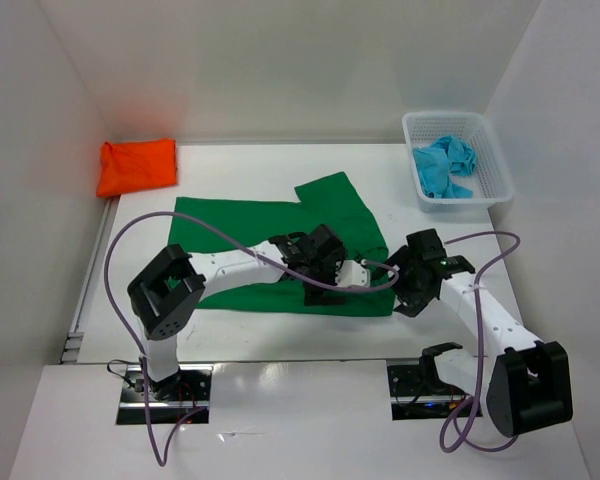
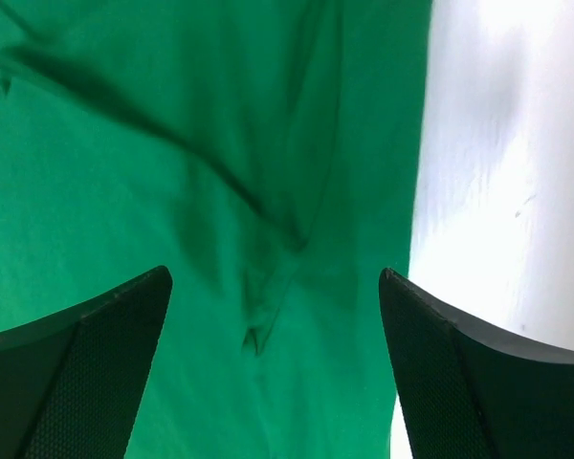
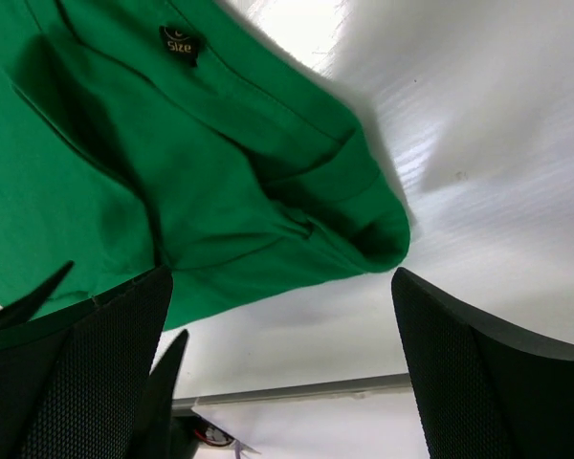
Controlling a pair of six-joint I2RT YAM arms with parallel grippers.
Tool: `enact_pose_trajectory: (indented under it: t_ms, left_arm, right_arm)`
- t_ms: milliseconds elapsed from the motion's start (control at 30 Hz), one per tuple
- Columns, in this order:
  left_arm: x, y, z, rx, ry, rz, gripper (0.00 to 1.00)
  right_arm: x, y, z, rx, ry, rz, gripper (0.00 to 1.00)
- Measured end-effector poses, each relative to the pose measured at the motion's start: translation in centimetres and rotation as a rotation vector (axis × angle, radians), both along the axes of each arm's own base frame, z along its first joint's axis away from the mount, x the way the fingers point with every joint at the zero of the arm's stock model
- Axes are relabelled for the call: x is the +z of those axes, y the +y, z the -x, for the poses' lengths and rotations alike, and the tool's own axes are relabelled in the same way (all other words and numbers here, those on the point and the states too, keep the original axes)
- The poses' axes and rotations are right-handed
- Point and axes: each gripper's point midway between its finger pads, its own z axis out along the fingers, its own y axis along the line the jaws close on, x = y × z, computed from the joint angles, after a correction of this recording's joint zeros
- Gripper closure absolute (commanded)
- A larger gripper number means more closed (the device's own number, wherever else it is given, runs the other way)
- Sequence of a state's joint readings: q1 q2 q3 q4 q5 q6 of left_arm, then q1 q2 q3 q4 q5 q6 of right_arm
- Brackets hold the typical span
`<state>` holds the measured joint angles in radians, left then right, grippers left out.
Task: Fold and stack the t-shirts
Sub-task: Fold the flattened tshirt in 1/3 of the way
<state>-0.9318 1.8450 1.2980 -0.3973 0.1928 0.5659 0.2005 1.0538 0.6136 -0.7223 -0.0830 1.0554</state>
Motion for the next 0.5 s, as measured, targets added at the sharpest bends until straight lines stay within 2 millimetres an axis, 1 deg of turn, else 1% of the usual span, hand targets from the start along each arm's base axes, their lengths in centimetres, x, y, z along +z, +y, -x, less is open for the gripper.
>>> enact_pose_trajectory:
  t_ms: [67, 100, 133, 167, 200, 267, 367, 400, 500]
  left_arm:
    - [-0.1, -0.7, 0.3, -0.015, 0.005, 0.018, 0.1]
    - [-0.1, -0.9, 0.3, -0.014, 0.005, 0.025, 0.14]
    - [-0.2, -1.1, 0.2, -0.007, 0.006, 0.03, 0.23]
    - [-0.3, -1.2, 0.0, -0.001, 0.006, 0.033, 0.44]
    - [-0.5, -1.3, 0.0, 0.007, 0.01, 0.036, 0.49]
    - [-0.9, -1.3, -0.4, 0.01, 0.002, 0.032, 0.5]
    - [-1.8, -1.2, -0.7, 0.016, -0.002, 0.014, 0.49]
    - [-2.0, -1.1, -0.7, 0.017, 0.0, 0.007, 0.44]
    - [-2.6, -0.9, -0.6, 0.018, 0.005, -0.007, 0.38]
  right_arm:
    - [-0.2, 0.0, -0.2, -0.003, 0.005, 0.002, 0.0]
    - [-0.3, 0.0, -0.2, -0.003, 0.003, 0.001, 0.0]
    - [-0.3, 0.0, -0.3, -0.003, 0.002, 0.001, 0.0]
    - [-0.2, 0.0, -0.4, -0.003, -0.001, 0.001, 0.0]
    - [-0.2, 0.1, -0.4, -0.003, -0.004, 0.0, 0.0]
    - [-0.2, 0.1, -0.5, -0.003, -0.008, -0.001, 0.0]
    - [-0.2, 0.1, -0.6, -0.003, -0.013, -0.002, 0.0]
    - [-0.3, 0.1, -0.6, -0.002, -0.013, -0.003, 0.0]
    - [-0.3, 0.1, -0.7, -0.002, -0.015, -0.004, 0.0]
